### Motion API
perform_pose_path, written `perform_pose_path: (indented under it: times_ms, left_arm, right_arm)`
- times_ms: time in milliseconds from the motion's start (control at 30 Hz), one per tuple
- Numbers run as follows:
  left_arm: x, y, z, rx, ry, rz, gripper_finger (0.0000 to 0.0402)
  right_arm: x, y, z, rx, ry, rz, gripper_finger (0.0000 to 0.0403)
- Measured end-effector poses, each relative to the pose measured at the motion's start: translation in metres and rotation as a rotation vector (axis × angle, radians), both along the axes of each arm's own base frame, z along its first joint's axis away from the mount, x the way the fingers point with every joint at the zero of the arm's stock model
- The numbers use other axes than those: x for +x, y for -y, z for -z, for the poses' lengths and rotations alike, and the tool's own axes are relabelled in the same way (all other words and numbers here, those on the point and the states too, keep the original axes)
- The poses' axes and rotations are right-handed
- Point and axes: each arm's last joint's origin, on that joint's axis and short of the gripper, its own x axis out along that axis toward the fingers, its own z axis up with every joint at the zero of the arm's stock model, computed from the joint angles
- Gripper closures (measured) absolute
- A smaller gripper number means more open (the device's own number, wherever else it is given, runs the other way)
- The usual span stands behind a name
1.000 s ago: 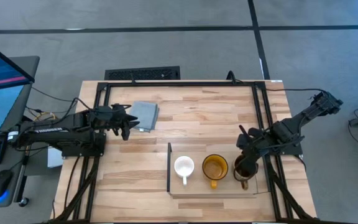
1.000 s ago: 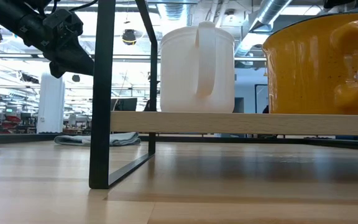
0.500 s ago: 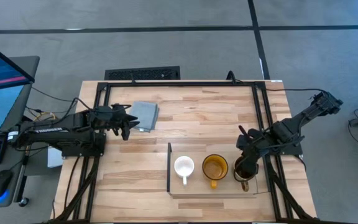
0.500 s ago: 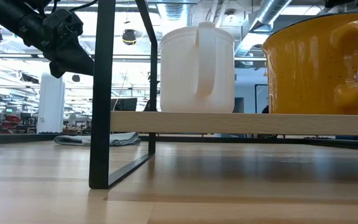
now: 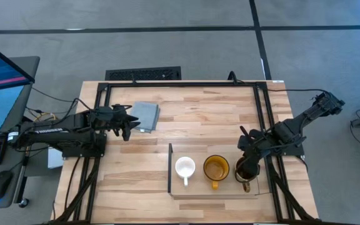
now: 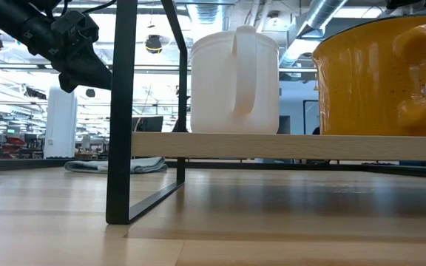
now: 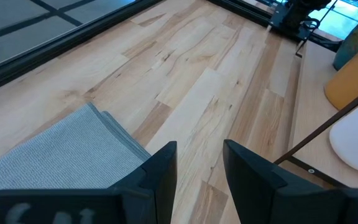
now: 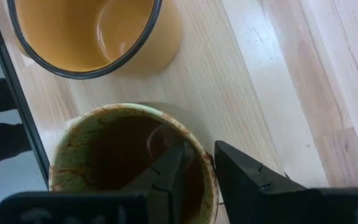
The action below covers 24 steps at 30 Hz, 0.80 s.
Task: Stack small to large cups/mugs on shelf
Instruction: Put the green mug on the shelf
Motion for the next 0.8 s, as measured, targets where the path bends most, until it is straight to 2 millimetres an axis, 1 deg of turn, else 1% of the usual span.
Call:
perform_pose_path:
  times_ms: [367, 433, 567, 800]
  left_arm:
    - [0.0000, 0.0000, 0.0000, 0.000, 0.000, 0.000, 0.0281]
    - [0.0000, 0.0000, 0.0000, 0.000, 0.000, 0.000, 0.0281]
    - [0.0000, -0.0001, 0.0000, 0.001, 0.000, 0.000, 0.0281]
    - [0.0000, -0.0001, 0.0000, 0.022, -0.007, 0.011, 0.0281]
  right_arm:
    - [-0.0001, -0.0001, 0.0001, 0.002, -0.002, -0.002, 0.0292]
    - [-0.0004, -0.0007, 0.0000, 0.015, -0.010, -0.038, 0.0289]
    - [-0.0006, -0.0016, -0.0001, 0.030, -0.016, -0.058, 0.0267]
    - [0.0008, 0.0008, -0.0001, 0.026, -0.014, -0.034, 0.0204]
